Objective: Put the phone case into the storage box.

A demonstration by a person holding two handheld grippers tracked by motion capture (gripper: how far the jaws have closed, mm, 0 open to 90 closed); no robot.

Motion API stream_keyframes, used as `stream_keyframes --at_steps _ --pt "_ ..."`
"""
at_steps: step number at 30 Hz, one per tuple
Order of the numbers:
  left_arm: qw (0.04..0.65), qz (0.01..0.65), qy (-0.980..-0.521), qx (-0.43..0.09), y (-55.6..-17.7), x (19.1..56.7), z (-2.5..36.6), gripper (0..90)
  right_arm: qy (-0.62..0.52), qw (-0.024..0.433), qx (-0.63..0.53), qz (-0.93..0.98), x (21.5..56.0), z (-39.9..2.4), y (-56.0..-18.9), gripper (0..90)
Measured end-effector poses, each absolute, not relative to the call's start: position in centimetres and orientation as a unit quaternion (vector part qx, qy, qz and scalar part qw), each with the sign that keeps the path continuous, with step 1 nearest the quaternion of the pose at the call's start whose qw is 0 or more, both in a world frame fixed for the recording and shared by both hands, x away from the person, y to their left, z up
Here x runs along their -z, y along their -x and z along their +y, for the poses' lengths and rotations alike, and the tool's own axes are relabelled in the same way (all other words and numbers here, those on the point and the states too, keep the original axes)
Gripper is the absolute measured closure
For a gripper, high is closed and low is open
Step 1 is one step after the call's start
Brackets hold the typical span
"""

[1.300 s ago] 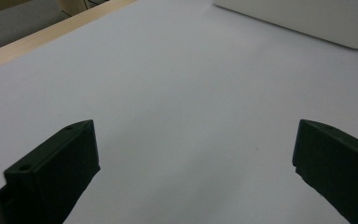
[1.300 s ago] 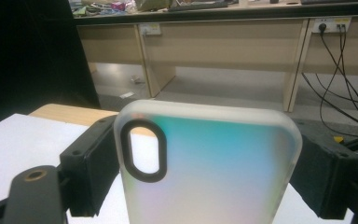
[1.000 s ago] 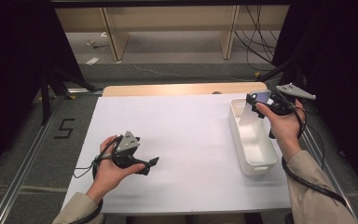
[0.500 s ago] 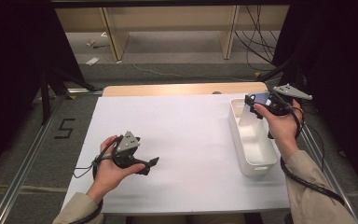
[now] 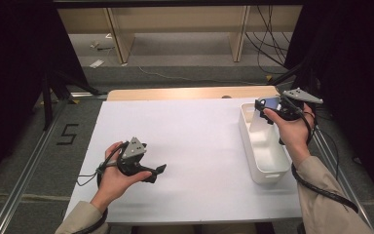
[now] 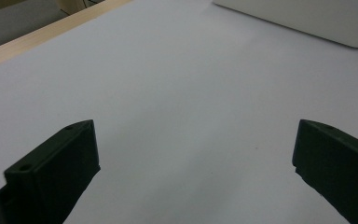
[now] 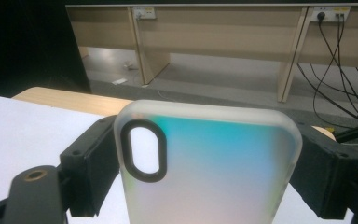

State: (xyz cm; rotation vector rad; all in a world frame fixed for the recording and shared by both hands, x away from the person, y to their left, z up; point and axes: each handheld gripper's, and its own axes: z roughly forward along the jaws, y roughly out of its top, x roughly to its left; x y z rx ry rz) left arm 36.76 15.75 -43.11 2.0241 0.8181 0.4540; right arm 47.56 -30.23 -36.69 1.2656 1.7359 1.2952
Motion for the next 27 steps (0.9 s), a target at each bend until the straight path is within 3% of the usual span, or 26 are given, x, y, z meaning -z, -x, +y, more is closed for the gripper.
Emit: stream_keyframes --at_steps 27 --pt "0.44 0.329 -0.815 -0.184 -36.82 43.16 15.75 0.1 -0.478 0.319 -0.484 0.66 36.68 -30.14 -48.4 18.6"
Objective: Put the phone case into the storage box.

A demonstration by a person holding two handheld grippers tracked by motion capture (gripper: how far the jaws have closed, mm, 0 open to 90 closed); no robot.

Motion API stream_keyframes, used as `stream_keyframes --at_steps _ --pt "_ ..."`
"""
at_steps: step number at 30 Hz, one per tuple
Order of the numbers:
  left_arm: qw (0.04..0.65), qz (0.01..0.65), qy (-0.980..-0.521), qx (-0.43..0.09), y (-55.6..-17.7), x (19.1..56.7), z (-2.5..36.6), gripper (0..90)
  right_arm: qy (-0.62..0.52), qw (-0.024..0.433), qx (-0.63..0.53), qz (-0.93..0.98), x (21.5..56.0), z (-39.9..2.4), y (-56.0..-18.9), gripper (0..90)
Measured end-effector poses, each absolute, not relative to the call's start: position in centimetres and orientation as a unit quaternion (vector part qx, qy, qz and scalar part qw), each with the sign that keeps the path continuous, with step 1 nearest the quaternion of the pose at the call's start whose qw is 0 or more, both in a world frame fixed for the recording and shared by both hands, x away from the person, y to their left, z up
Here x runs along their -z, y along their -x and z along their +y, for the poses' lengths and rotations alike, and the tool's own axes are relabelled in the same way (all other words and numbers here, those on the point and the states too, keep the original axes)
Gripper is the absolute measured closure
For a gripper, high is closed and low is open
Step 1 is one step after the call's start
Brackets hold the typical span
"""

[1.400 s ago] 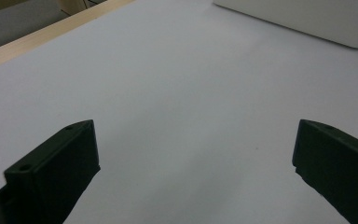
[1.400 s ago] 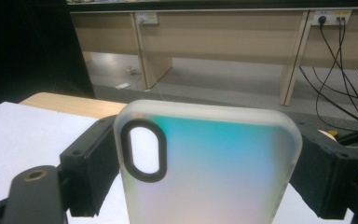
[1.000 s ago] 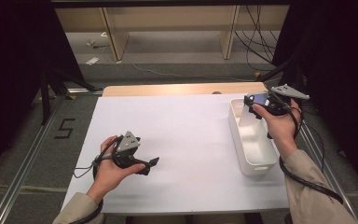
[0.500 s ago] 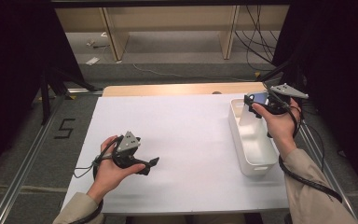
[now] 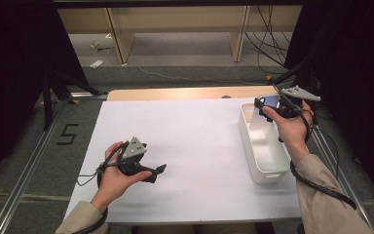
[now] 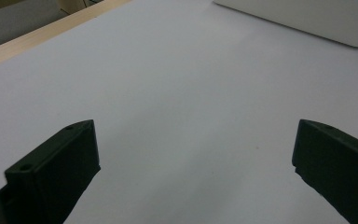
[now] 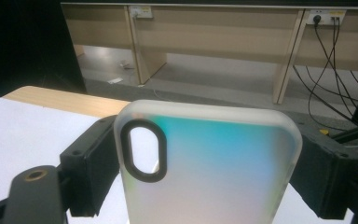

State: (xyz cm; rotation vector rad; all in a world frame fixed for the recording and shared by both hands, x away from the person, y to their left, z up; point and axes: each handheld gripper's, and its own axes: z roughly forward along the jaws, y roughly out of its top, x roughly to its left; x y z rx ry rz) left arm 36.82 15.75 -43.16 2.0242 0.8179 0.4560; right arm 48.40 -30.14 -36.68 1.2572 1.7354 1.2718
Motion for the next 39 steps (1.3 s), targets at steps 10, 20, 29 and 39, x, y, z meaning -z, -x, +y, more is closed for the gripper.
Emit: stream_keyframes --at_steps 10,20,29,39 --pt "0.44 0.329 -0.815 -0.183 -36.8 43.2 15.7 0.1 -0.478 0.322 -0.482 0.66 36.8 -30.1 -48.9 18.6" --pt "0.44 0.329 -0.815 -0.184 -36.8 43.2 15.8 0.1 -0.481 0.32 -0.479 0.661 36.9 -30.0 -49.4 18.6" --pt "0.44 0.329 -0.815 -0.184 -36.8 43.2 15.7 0.1 -0.482 0.322 -0.48 0.659 36.9 -30.0 -49.7 18.6" --pt "0.44 0.329 -0.815 -0.184 -36.9 43.2 15.8 0.1 -0.481 0.323 -0.478 0.66 36.9 -29.9 -50.0 18.6"
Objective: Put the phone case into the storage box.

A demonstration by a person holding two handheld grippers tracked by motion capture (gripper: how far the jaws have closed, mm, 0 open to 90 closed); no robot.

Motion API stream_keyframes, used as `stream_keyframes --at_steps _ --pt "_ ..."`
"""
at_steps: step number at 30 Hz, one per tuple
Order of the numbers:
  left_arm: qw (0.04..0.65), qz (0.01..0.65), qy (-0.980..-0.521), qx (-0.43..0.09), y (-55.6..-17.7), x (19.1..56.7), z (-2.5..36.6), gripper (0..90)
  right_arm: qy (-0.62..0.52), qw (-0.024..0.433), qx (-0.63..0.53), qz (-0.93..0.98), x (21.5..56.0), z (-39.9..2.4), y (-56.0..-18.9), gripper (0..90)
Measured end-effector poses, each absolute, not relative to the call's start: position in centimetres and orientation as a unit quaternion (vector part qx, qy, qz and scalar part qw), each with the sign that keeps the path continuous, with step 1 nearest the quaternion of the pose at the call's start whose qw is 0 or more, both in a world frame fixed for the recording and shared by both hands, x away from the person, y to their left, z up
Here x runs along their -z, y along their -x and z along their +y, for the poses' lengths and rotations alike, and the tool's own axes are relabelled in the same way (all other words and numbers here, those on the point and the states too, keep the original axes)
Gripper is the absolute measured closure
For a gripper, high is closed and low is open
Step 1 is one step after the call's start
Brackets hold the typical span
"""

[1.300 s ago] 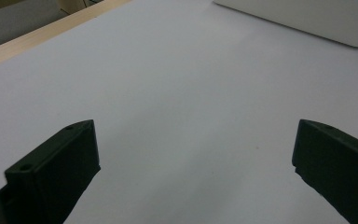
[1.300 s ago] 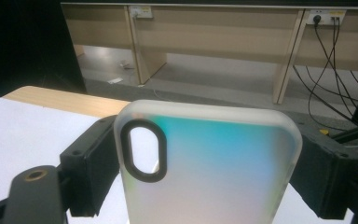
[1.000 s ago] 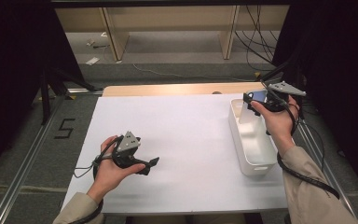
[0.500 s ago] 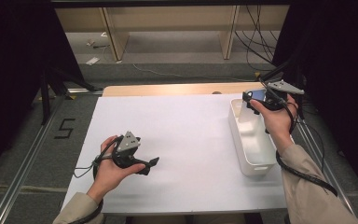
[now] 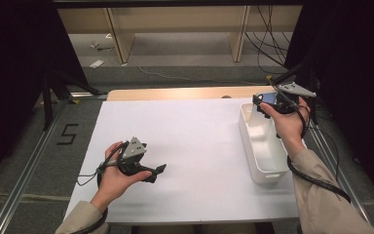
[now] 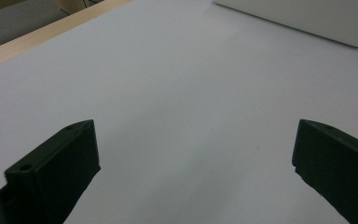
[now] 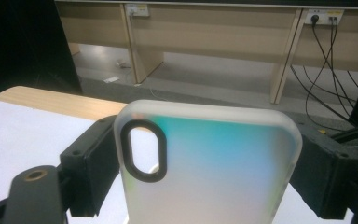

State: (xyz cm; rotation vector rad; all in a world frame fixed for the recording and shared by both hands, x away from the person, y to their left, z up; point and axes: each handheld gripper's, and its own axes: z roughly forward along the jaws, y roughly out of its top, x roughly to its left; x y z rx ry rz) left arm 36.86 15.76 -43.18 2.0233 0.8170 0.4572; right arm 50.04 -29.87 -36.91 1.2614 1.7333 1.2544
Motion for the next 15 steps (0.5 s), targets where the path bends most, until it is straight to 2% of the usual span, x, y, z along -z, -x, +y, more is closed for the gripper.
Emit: stream_keyframes --at_steps 15 --pt "0.44 0.329 -0.815 -0.183 -36.88 43.19 15.78 0.1 -0.481 0.324 -0.477 0.66 37.01 -29.81 -50.63 18.6"
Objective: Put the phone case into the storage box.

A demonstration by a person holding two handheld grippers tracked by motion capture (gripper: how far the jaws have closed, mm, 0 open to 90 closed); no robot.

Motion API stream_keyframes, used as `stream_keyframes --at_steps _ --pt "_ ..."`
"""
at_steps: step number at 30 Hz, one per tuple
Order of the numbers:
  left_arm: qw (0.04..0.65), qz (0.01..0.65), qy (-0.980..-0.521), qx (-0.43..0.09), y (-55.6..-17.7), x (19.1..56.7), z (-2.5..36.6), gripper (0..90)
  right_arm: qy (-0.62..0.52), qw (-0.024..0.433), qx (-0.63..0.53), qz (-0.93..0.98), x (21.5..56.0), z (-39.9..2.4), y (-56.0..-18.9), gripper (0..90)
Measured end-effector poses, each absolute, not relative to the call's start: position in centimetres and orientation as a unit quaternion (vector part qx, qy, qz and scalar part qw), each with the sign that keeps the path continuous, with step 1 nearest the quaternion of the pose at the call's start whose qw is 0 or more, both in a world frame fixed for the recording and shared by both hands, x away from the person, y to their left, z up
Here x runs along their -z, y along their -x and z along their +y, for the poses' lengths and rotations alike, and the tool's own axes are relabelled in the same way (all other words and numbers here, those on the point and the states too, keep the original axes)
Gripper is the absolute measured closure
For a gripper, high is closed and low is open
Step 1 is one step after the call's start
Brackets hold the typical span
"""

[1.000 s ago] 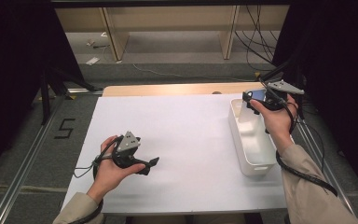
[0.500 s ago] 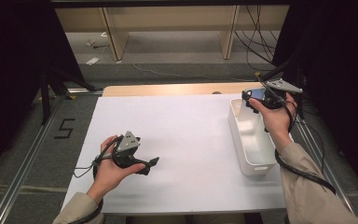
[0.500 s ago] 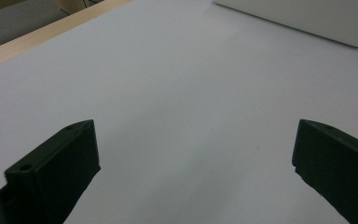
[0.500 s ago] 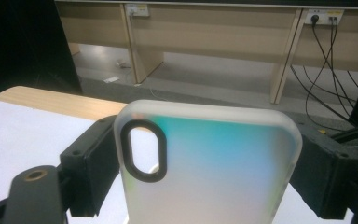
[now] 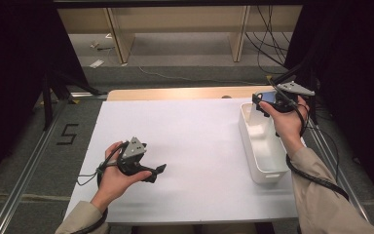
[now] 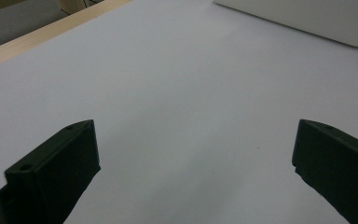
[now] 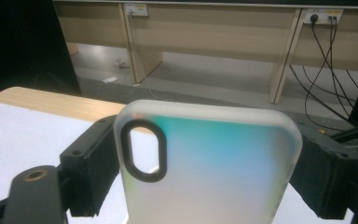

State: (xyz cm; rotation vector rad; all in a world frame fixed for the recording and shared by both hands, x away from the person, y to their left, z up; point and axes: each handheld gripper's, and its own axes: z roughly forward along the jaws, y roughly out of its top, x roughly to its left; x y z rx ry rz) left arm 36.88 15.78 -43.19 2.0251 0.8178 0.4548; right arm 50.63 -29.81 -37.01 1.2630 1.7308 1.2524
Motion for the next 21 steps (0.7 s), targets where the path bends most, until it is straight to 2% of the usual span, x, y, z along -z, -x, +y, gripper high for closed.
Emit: stream_keyframes --at_steps 21 --pt "0.44 0.329 -0.815 -0.183 -36.89 43.2 15.76 0.1 -0.483 0.325 -0.473 0.661 37.13 -29.66 -51.2 18.5"
